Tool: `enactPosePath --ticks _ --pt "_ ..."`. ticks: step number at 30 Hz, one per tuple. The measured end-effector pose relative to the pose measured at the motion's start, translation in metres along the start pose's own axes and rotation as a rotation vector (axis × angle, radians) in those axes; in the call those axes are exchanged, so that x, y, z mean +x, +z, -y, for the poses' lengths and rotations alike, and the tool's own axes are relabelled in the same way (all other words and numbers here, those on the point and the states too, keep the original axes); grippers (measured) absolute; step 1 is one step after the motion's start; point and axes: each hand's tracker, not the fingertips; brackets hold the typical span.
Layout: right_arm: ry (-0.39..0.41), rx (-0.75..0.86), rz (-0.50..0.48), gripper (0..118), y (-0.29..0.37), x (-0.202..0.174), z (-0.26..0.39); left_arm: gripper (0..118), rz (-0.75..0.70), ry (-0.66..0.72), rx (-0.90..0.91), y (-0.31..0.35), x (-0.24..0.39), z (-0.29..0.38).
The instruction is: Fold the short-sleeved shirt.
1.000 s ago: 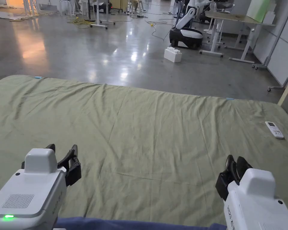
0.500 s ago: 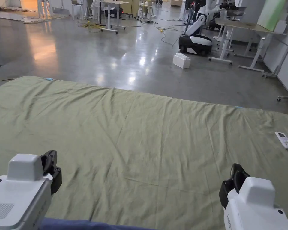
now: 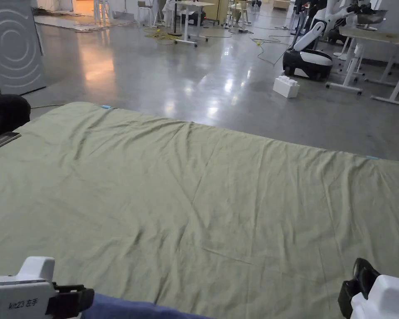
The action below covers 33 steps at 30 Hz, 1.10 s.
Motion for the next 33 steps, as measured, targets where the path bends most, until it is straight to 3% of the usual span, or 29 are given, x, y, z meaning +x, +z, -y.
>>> enactPosePath --ticks 2,12,16,17,20,23,24,28,29,33 --pt "-0.001 -0.019 -0.003 0 -0.001 -0.002 0.004 95 0.078 0.058 -0.058 -0.010 -0.011 0.004" --pt "0.022 -0.077 -0.012 0 -0.003 -0.006 0.017 92 0.419 0.376 -0.227 -0.058 -0.042 0.026" --pt "0.032 -0.085 -0.010 0 -0.003 -0.007 0.019 92 0.506 0.414 -0.191 -0.062 -0.038 0.029" --pt "0.034 -0.088 -0.010 0 -0.003 -0.007 0.019 92 0.513 0.426 -0.190 -0.081 -0.072 0.034" --pt "0.035 -0.096 -0.012 0 -0.005 -0.008 0.021 80 0.532 0.416 -0.194 -0.089 -0.070 0.031" --pt "0.030 -0.106 -0.012 0 -0.007 -0.010 0.022 44 0.478 0.374 -0.214 -0.110 -0.080 0.034" --pt "0.026 -0.108 -0.014 0 -0.008 -0.010 0.022 23 0.444 0.365 -0.222 -0.112 -0.081 0.034" --pt "0.031 -0.115 -0.017 0 -0.009 -0.012 0.023 14 0.424 0.383 -0.231 -0.103 -0.079 0.022" --pt "0.031 -0.114 -0.017 0 -0.009 -0.013 0.023 13 0.405 0.372 -0.231 -0.094 -0.028 0.029" --pt "0.034 -0.109 -0.021 0 -0.010 -0.013 0.021 10 0.358 0.315 -0.211 -0.074 -0.009 0.020"
